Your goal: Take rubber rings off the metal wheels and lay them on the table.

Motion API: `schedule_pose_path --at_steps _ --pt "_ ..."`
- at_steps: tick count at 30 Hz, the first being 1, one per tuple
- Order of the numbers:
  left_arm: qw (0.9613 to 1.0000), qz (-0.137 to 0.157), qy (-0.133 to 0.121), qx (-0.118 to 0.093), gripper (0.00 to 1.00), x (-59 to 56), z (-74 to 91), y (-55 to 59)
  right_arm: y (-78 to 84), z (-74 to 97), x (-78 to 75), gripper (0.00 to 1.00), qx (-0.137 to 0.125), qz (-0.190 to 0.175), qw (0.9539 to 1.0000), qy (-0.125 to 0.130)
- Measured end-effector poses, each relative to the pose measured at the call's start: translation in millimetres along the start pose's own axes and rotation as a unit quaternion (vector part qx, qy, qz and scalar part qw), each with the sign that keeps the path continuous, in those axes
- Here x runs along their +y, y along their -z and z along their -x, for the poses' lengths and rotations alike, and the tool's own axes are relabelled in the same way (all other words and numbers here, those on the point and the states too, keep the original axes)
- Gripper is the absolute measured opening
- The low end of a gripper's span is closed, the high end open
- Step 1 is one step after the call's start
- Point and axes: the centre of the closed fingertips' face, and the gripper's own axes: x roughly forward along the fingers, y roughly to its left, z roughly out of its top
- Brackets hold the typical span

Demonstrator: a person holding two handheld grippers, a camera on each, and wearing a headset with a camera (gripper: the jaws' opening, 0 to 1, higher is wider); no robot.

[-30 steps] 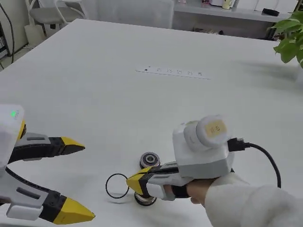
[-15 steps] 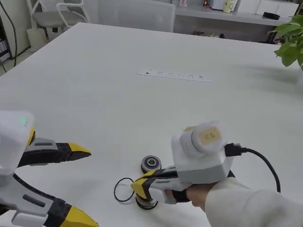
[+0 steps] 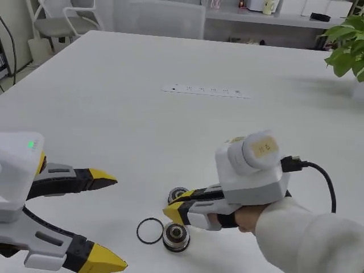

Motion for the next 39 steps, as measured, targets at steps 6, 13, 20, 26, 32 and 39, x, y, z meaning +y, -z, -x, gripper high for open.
schedule_pose_path --at_steps 6,13,20,26,32,39 --pt "0.9992 -0.027 0.029 0.005 0.72 -8.6 -5.2 -17.4 5.2 7.9 -4.1 0.08 0.011 0.006 0.9999 -0.002" --pt "0.9962 -0.068 0.052 0.017 0.64 -13.2 -19.7 -35.4 12.6 21.1 -3.4 0.09 0.039 0.041 0.9983 -0.009" --pt "0.9972 -0.060 0.045 0.009 0.63 -4.9 -41.8 -46.6 28.8 26.1 -1.8 0.11 0.068 0.044 0.9964 -0.027" --pt "0.9966 -0.066 0.043 0.021 0.57 -2.5 -60.2 -37.4 41.0 21.5 4.2 0.14 0.090 0.054 0.9936 -0.041" --pt "0.9961 -0.068 0.050 0.027 0.40 -9.6 -74.7 -22.1 51.9 16.3 8.3 0.16 0.111 0.068 0.9902 -0.053" --pt "0.9960 -0.066 0.049 0.035 0.28 -8.0 -83.9 -3.7 58.0 13.8 6.6 0.17 0.118 0.073 0.9889 -0.052"
